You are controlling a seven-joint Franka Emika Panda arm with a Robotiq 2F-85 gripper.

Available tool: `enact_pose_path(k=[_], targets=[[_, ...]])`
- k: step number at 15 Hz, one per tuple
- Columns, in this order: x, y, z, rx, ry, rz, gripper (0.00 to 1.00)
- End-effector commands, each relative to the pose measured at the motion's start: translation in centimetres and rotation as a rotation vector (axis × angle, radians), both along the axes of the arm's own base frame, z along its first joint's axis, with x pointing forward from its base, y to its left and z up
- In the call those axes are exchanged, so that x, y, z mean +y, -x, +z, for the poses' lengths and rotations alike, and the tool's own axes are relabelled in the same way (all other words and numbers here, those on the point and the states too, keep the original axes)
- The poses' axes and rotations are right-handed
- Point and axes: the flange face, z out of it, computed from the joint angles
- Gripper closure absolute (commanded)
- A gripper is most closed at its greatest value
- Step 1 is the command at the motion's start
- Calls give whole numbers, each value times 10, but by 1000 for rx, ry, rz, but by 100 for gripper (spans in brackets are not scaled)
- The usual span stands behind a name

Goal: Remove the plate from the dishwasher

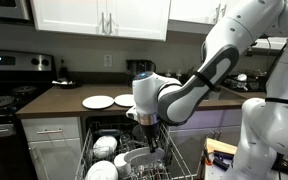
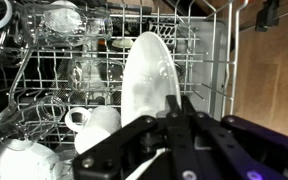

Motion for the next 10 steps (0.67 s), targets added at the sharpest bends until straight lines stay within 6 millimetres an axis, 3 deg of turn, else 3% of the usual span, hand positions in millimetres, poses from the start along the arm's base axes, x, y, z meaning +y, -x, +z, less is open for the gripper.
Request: enact_pose_path(k=[1, 10], targets=[[5, 17, 8, -105, 63, 3, 97], [30, 43, -8, -233, 227, 50, 96]])
